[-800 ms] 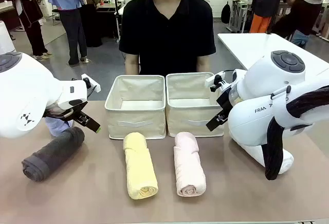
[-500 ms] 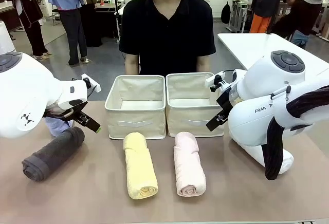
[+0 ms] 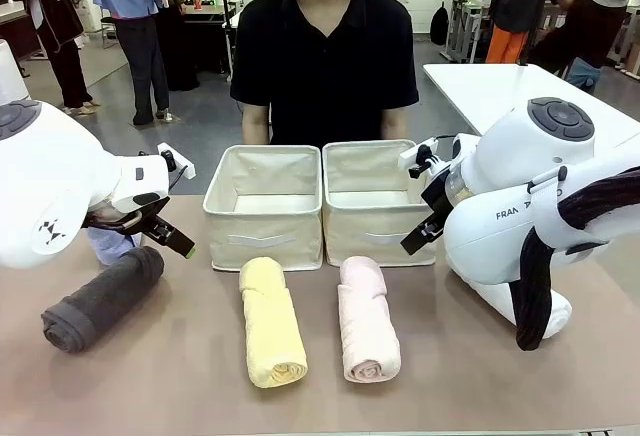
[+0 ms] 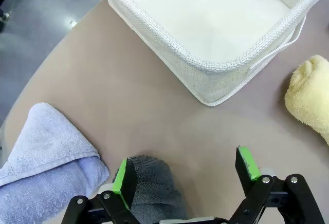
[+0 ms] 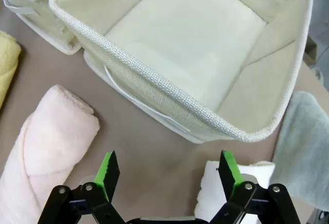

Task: Sort the towels based on their folding style.
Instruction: Pick up one triangle-folded towel and place it in the left Fabric basket.

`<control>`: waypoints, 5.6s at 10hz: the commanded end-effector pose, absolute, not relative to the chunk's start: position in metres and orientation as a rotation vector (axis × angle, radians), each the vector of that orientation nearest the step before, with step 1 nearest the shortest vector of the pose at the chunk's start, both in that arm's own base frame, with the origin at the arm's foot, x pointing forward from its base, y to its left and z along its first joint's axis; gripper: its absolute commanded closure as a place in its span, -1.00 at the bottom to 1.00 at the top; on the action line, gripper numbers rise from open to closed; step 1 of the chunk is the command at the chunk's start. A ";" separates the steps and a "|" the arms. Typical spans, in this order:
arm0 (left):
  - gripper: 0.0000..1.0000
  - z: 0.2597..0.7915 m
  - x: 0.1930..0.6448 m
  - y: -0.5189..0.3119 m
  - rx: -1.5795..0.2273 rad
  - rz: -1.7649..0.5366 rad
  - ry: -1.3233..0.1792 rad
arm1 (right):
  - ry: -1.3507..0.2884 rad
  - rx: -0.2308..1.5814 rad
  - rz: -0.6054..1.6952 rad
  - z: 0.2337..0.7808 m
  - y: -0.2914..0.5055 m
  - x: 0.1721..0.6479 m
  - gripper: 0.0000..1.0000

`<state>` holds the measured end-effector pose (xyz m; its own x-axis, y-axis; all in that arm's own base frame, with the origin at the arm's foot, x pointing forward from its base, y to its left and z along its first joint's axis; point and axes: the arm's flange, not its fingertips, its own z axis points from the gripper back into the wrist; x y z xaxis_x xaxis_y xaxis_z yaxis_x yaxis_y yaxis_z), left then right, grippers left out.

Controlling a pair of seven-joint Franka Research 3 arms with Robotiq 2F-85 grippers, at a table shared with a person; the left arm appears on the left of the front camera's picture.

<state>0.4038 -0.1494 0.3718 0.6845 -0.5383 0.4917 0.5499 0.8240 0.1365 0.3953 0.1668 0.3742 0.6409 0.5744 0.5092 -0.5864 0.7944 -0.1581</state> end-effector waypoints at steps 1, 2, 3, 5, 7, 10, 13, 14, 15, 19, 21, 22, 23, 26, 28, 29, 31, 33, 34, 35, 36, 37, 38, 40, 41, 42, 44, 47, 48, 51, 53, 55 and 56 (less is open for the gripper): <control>-1.00 0.372 0.404 -0.150 -0.022 -0.610 -0.544 | -0.573 0.023 0.661 0.374 0.167 0.395 -1.00; -1.00 0.372 0.404 -0.150 -0.022 -0.610 -0.544 | -0.573 0.023 0.661 0.374 0.167 0.395 -1.00; -1.00 0.372 0.404 -0.150 -0.022 -0.610 -0.544 | -0.573 0.023 0.661 0.374 0.167 0.395 -1.00; -1.00 0.372 0.404 -0.150 -0.022 -0.610 -0.544 | -0.573 0.023 0.661 0.374 0.167 0.395 -1.00; -1.00 0.372 0.404 -0.150 -0.022 -0.610 -0.544 | -0.573 0.023 0.661 0.374 0.167 0.395 -1.00; -1.00 0.452 0.402 -0.160 0.078 -0.726 -0.493 | -0.603 0.010 0.705 0.445 0.180 0.379 -1.00; -1.00 0.577 0.418 -0.169 0.004 -0.786 -0.414 | -0.568 -0.023 0.629 0.575 0.182 0.372 -1.00; -1.00 0.609 0.420 -0.172 0.014 -0.773 -0.424 | -0.592 -0.046 0.590 0.614 0.184 0.368 -1.00; -1.00 0.636 0.416 -0.177 0.031 -0.765 -0.443 | -0.626 -0.056 0.572 0.648 0.187 0.360 -1.00; -1.00 0.654 0.403 -0.174 0.033 -0.776 -0.465 | -0.652 -0.023 0.595 0.668 0.179 0.345 -1.00; -1.00 0.654 0.403 -0.174 0.033 -0.776 -0.465 | -0.652 -0.023 0.595 0.668 0.179 0.345 -1.00; -1.00 0.654 0.403 -0.174 0.033 -0.776 -0.465 | -0.652 -0.023 0.595 0.668 0.179 0.345 -1.00; -1.00 0.654 0.403 -0.174 0.033 -0.776 -0.465 | -0.652 -0.023 0.595 0.668 0.179 0.345 -1.00; -1.00 0.686 0.411 -0.121 -0.216 -0.976 -0.346 | -0.588 0.399 0.782 0.700 0.123 0.312 -1.00; -1.00 0.711 0.425 -0.062 -0.366 -0.973 -0.398 | -0.735 0.595 0.679 0.727 0.053 0.301 -1.00; -1.00 0.718 0.433 -0.035 -0.550 -1.066 -0.392 | -0.789 0.774 0.671 0.736 0.016 0.300 -1.00; -1.00 0.715 0.437 0.010 -0.929 -1.282 -0.531 | -0.863 1.087 0.723 0.726 -0.033 0.308 -1.00; -1.00 0.705 0.437 0.035 -1.056 -1.350 -0.657 | -0.863 1.076 0.814 0.707 -0.036 0.318 -1.00; -1.00 0.696 0.436 0.058 -1.092 -1.342 -0.726 | -0.881 1.090 0.873 0.694 -0.048 0.321 -1.00; -1.00 0.684 0.437 0.070 -1.110 -1.277 -0.767 | -0.910 1.079 0.860 0.672 -0.063 0.328 -1.00; -1.00 0.666 0.437 0.089 -1.120 -1.206 -0.794 | -0.971 1.018 0.859 0.647 -0.078 0.328 -1.00; -1.00 0.655 0.430 0.102 -1.112 -1.151 -0.795 | -1.005 0.929 0.840 0.632 -0.090 0.324 -1.00; -1.00 0.651 0.427 0.111 -1.080 -1.117 -0.775 | -1.034 0.859 0.819 0.624 -0.098 0.316 -1.00; -1.00 0.635 0.418 0.121 -0.982 -1.016 -0.715 | -1.036 0.733 0.798 0.619 -0.112 0.299 -1.00; -1.00 0.631 0.416 0.129 -0.959 -0.974 -0.708 | -1.018 0.668 0.790 0.620 -0.114 0.295 -1.00; -1.00 0.628 0.409 0.136 -0.930 -0.946 -0.697 | -0.987 0.608 0.794 0.620 -0.116 0.292 -1.00; -1.00 0.628 0.400 0.150 -0.858 -0.881 -0.679 | -0.937 0.575 0.794 0.626 -0.118 0.283 -1.00; -1.00 0.631 0.405 0.159 -0.869 -0.897 -0.689 | -0.946 0.576 0.818 0.632 -0.122 0.285 -1.00; -1.00 0.631 0.405 0.159 -0.869 -0.897 -0.689 | -0.946 0.576 0.818 0.632 -0.122 0.285 -1.00; -1.00 0.631 0.405 0.159 -0.869 -0.897 -0.689 | -0.946 0.576 0.818 0.632 -0.122 0.285 -1.00; -1.00 0.631 0.405 0.159 -0.869 -0.897 -0.689 | -0.946 0.576 0.818 0.632 -0.122 0.285 -1.00; -1.00 0.631 0.405 0.159 -0.869 -0.897 -0.689 | -0.946 0.576 0.818 0.632 -0.122 0.285 -1.00; -1.00 0.631 0.405 0.159 -0.869 -0.897 -0.689 | -0.946 0.576 0.818 0.632 -0.122 0.285 -1.00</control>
